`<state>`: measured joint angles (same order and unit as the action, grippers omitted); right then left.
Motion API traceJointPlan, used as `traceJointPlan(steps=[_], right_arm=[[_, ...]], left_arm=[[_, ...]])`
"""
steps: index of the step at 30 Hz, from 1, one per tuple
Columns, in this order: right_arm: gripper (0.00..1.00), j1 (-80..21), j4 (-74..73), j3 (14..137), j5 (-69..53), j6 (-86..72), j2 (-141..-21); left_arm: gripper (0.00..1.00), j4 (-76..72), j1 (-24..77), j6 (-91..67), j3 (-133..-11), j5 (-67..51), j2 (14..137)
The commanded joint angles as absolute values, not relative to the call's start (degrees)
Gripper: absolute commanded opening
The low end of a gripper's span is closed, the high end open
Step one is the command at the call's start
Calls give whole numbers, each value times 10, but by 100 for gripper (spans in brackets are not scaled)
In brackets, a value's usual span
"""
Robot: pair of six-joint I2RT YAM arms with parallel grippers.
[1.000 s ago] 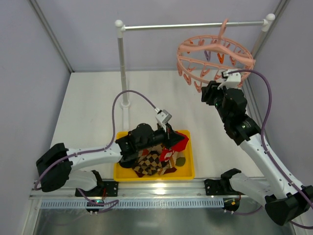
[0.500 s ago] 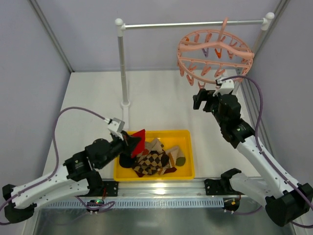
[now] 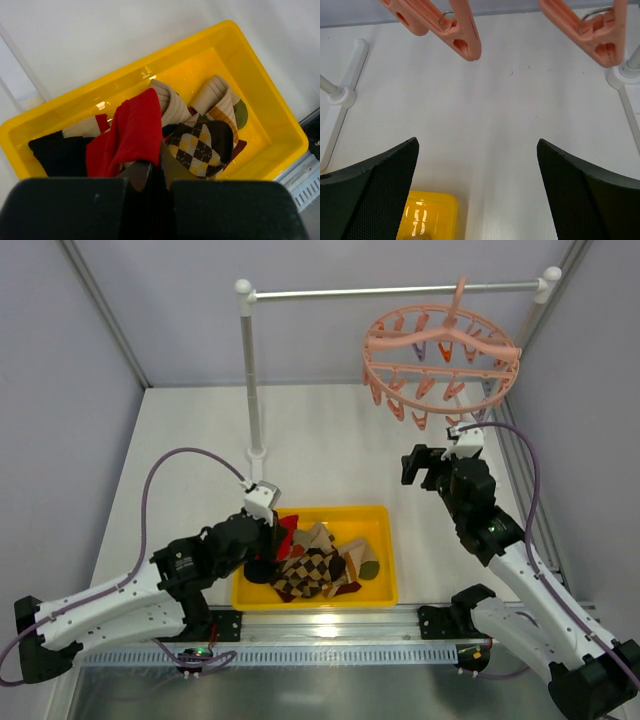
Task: Remove the socks clipped to the hanger
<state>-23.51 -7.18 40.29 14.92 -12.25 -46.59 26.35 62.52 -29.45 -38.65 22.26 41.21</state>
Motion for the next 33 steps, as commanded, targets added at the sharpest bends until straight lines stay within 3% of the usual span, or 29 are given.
traceJointPlan(steps=[1,15,22,24,26,27,28,33], right_arm=[[99,-232,-68,388,177,-134,-438],[100,-230,-101,338,192,-160,-381],[100,-231,-116,337,194,-161,-367],[99,-231,-121,337,198,-160,-362],[100,-230,-124,338,201,-159,-359],[100,-231,-126,338,200,-158,-355],[100,-230,-127,338,200,-158,-354],[100,-230,-128,337,203,-157,-352]], left_arm=[[0,185,628,-279,-375,178,427],[0,133,671,-298,-347,113,538],[0,82,731,-316,-353,150,633],[13,62,736,-318,-356,150,639],[43,62,738,-316,-359,159,643],[92,68,741,-316,-365,165,643],[99,76,742,-316,-368,175,644],[100,137,760,-306,-401,217,658]])
